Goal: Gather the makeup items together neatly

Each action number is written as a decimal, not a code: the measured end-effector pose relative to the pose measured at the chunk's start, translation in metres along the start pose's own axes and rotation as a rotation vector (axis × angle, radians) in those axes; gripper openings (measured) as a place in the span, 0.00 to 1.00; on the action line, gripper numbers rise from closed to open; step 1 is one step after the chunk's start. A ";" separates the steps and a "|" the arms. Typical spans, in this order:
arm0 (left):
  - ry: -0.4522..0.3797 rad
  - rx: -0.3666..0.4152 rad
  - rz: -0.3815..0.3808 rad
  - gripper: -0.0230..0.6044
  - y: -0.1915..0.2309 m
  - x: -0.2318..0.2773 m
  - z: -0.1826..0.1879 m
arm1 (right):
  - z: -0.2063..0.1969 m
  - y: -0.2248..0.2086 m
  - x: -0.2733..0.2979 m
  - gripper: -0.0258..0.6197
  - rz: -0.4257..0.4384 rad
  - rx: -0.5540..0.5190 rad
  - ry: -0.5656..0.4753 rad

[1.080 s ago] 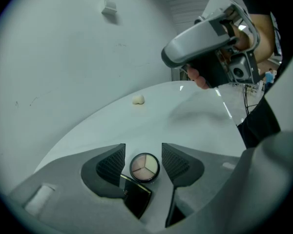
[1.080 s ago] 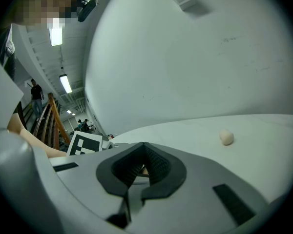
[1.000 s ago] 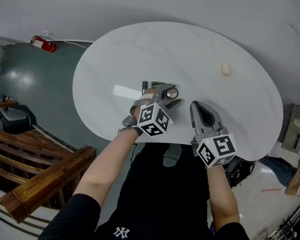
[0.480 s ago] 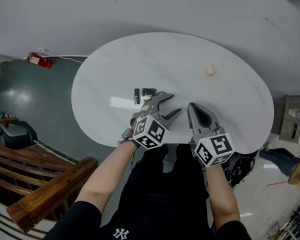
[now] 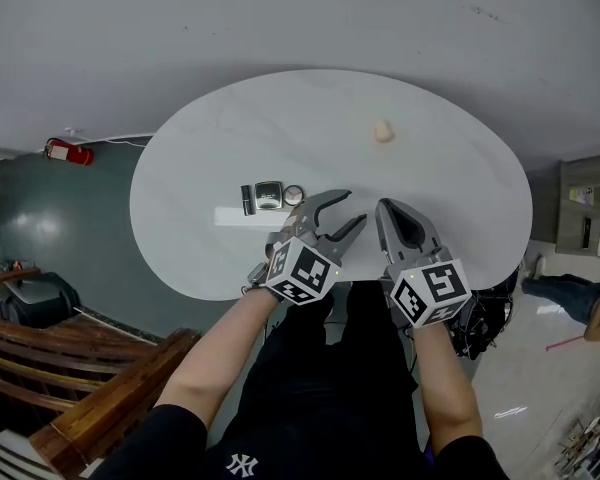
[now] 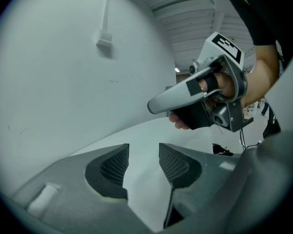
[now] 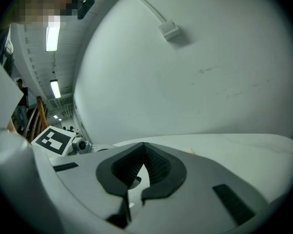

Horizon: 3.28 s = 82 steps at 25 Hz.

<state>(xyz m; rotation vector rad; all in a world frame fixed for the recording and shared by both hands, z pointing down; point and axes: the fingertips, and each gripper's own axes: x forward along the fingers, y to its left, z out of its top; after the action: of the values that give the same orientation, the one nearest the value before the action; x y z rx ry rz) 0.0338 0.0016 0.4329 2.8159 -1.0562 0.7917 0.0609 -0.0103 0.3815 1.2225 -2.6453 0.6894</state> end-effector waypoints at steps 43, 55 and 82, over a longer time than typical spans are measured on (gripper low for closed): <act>0.144 -0.261 0.235 0.05 0.071 0.172 -0.009 | 0.001 -0.159 0.037 0.06 0.065 0.097 0.097; 0.205 -0.431 0.282 0.32 0.110 0.200 -0.018 | 0.002 -0.174 0.055 0.06 0.076 0.120 0.113; 0.287 -0.705 0.363 0.25 0.123 0.212 -0.055 | -0.005 -0.186 0.061 0.06 0.083 0.132 0.140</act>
<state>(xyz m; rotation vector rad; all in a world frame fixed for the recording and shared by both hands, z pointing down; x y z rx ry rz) 0.0688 -0.2105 0.5628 1.9000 -1.4521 0.6415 0.1604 -0.1548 0.4693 1.0571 -2.5826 0.9399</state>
